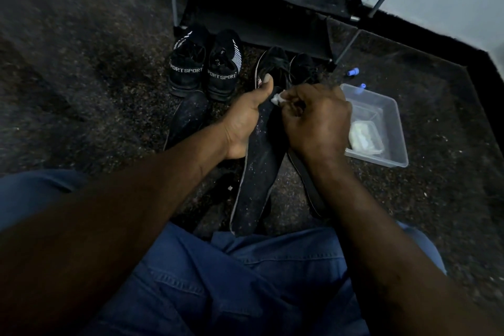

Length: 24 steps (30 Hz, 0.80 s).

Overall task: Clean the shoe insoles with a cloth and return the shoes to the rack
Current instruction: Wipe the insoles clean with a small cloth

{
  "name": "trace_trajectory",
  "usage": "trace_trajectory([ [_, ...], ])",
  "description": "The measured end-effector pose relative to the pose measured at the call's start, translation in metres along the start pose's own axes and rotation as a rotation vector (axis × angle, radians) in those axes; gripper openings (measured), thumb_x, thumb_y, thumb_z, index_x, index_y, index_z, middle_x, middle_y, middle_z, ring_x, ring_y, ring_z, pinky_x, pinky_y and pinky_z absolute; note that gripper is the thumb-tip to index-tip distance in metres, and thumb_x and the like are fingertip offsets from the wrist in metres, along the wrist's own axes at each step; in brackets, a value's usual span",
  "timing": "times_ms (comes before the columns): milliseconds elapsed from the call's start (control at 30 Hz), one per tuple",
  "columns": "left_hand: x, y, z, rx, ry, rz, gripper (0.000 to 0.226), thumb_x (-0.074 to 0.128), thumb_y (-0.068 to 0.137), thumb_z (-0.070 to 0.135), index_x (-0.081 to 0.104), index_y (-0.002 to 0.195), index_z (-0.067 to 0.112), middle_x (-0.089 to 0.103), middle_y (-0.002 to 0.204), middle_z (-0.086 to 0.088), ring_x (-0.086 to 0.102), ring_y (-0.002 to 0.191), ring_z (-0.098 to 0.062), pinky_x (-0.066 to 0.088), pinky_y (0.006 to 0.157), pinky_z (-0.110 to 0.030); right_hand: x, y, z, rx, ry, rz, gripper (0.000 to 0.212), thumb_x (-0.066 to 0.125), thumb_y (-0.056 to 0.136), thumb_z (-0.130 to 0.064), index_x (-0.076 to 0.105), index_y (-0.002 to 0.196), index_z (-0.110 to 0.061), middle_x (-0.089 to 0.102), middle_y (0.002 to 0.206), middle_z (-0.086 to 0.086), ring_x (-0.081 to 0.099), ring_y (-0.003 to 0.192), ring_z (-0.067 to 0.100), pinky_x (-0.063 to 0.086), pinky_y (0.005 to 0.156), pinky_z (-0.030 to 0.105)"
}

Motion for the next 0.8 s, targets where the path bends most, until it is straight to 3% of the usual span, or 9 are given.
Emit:
trace_trajectory([
  [200,-0.013,0.006,0.004,0.011,0.038,0.088,0.091,0.031,0.101,0.072,0.066,0.126,-0.008,0.068,0.125,-0.029,0.067,0.117,-0.04,0.057,0.093,-0.043,0.006,-0.027,0.008,-0.034,-0.046,-0.121,0.02,0.066,0.078,-0.025,0.077,0.094,-0.029,0.073,0.093,-0.004,0.062,0.095,0.03,0.051,0.079,0.045],
  [300,-0.013,0.007,0.0,-0.011,0.011,0.105,0.087,0.035,0.1,0.073,0.071,0.117,-0.004,0.071,0.12,-0.026,0.071,0.108,-0.036,0.057,0.092,-0.042,0.009,-0.027,0.006,0.001,-0.034,-0.145,0.019,0.064,0.078,-0.027,0.077,0.092,-0.028,0.073,0.092,-0.003,0.063,0.096,0.03,0.053,0.081,0.048],
  [400,-0.007,0.003,-0.002,-0.022,0.022,0.089,0.074,0.035,0.102,0.069,0.074,0.111,0.006,0.077,0.107,-0.017,0.075,0.094,-0.029,0.059,0.082,-0.039,0.007,-0.014,0.0,0.051,-0.055,-0.08,0.019,0.064,0.081,-0.03,0.076,0.096,-0.03,0.073,0.094,-0.005,0.062,0.098,0.027,0.049,0.084,0.044],
  [533,0.0,-0.001,-0.004,-0.016,0.02,0.066,0.075,0.036,0.101,0.07,0.067,0.132,0.009,0.073,0.123,-0.019,0.069,0.116,-0.035,0.057,0.098,-0.047,0.003,0.001,-0.009,0.07,-0.076,-0.006,0.018,0.065,0.083,-0.031,0.076,0.098,-0.027,0.073,0.095,-0.002,0.062,0.097,0.03,0.044,0.08,0.042],
  [667,-0.004,-0.003,0.006,0.022,-0.01,0.081,0.075,0.031,0.103,0.068,0.075,0.106,0.007,0.076,0.106,-0.016,0.074,0.096,-0.028,0.06,0.08,-0.036,0.005,-0.012,-0.005,0.047,-0.062,-0.085,0.024,0.061,0.081,-0.032,0.077,0.098,-0.028,0.073,0.095,-0.002,0.062,0.096,0.03,0.05,0.082,0.045],
  [800,-0.011,0.002,0.008,0.085,0.074,0.129,0.088,0.024,0.105,0.066,0.068,0.124,-0.008,0.073,0.116,-0.026,0.072,0.107,-0.035,0.06,0.091,-0.041,0.009,-0.03,0.0,0.017,-0.014,-0.114,0.033,0.051,0.079,-0.035,0.078,0.096,-0.027,0.074,0.096,-0.002,0.065,0.093,0.03,0.054,0.08,0.048],
])
Point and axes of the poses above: each hand's wrist, its own y-axis towards the middle knuckle, its own x-axis out of the palm, z = x × y, the point moved 2 cm from there along y, towards the middle knuckle
